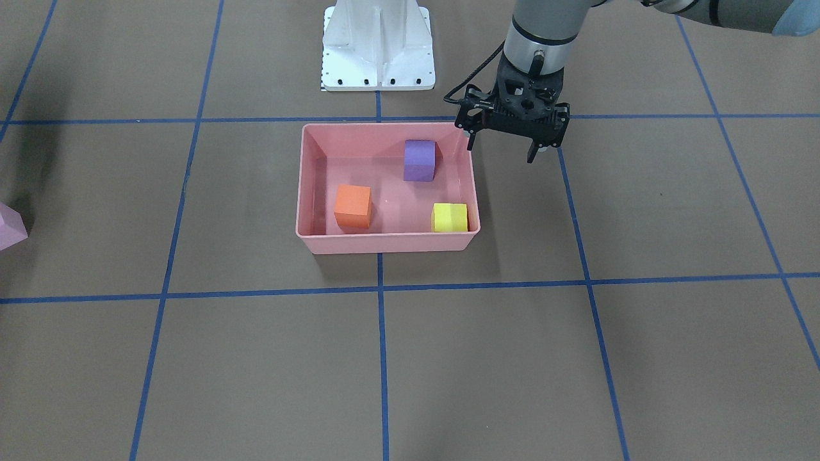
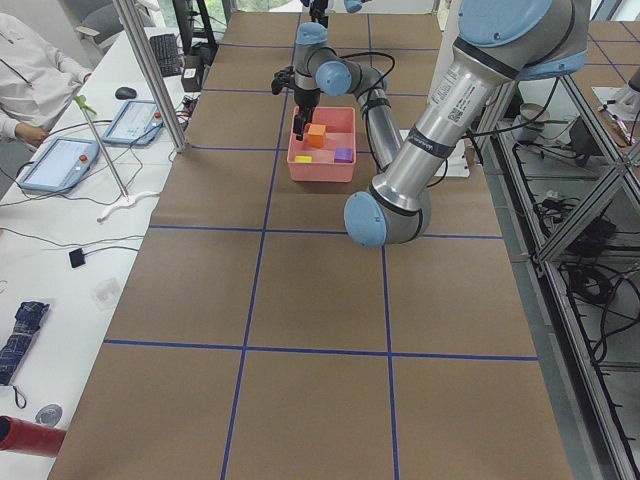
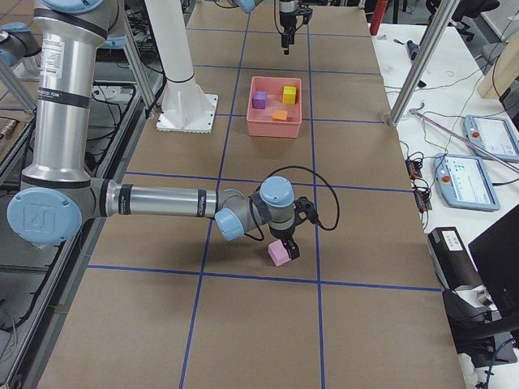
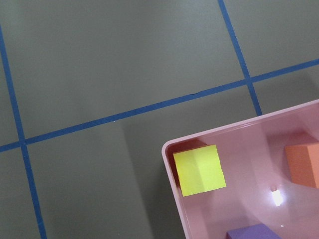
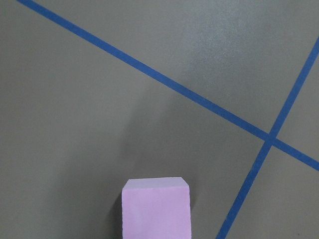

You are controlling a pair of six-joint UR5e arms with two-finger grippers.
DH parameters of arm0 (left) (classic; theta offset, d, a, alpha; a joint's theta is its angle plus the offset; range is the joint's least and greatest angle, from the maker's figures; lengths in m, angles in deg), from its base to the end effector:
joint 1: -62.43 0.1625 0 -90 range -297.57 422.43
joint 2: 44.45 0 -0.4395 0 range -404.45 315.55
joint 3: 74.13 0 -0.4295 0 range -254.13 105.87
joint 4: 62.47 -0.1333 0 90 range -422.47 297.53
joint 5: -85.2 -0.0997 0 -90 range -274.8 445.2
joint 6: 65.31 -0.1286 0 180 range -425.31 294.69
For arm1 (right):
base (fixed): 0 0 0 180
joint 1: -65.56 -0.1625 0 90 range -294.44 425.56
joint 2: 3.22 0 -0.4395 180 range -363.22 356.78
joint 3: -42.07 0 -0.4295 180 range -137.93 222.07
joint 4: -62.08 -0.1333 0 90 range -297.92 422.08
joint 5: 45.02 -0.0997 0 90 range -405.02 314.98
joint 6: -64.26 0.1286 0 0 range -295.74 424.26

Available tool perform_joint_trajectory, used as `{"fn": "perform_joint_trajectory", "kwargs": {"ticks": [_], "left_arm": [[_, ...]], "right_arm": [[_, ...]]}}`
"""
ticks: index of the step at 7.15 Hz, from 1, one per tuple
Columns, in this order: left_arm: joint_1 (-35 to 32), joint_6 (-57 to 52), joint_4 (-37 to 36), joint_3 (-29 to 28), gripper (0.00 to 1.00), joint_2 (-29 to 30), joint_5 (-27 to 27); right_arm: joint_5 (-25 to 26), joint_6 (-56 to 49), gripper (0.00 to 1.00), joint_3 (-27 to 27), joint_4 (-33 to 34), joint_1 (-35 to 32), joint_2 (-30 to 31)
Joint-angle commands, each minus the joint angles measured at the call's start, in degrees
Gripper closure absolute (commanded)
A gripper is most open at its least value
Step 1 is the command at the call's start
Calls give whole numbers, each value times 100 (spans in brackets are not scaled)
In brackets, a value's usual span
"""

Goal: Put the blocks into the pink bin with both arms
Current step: 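Grasp the light pink cube with the right gripper while the left arm withdraws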

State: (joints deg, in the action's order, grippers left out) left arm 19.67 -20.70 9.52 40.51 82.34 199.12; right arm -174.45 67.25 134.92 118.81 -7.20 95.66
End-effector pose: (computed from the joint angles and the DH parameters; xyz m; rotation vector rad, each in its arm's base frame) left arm 0.4014 -0.4818 0.1541 0.2341 0.8132 0.2013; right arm -0.0969 -0.4865 0.6845 0.3327 -0.7490 -0.3982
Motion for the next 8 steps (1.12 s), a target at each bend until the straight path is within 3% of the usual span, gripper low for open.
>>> {"fn": "perform_joint_trajectory", "kwargs": {"ticks": [1, 3, 6, 7, 8], "left_arm": [[5, 4, 0, 15, 0, -5, -1], [5, 13, 0, 15, 0, -5, -10], [5, 13, 0, 15, 0, -40, -19], [5, 13, 0, 15, 0, -40, -19], [5, -13, 8, 7, 0, -49, -19]], "right_arm": [[214, 771, 0, -241, -704, 463, -9], [278, 765, 0, -626, -1075, 552, -44], [278, 773, 0, -768, -1076, 684, -71], [330, 773, 5, -856, -1076, 815, -97], [418, 773, 63, -883, -1076, 825, -123]]}}
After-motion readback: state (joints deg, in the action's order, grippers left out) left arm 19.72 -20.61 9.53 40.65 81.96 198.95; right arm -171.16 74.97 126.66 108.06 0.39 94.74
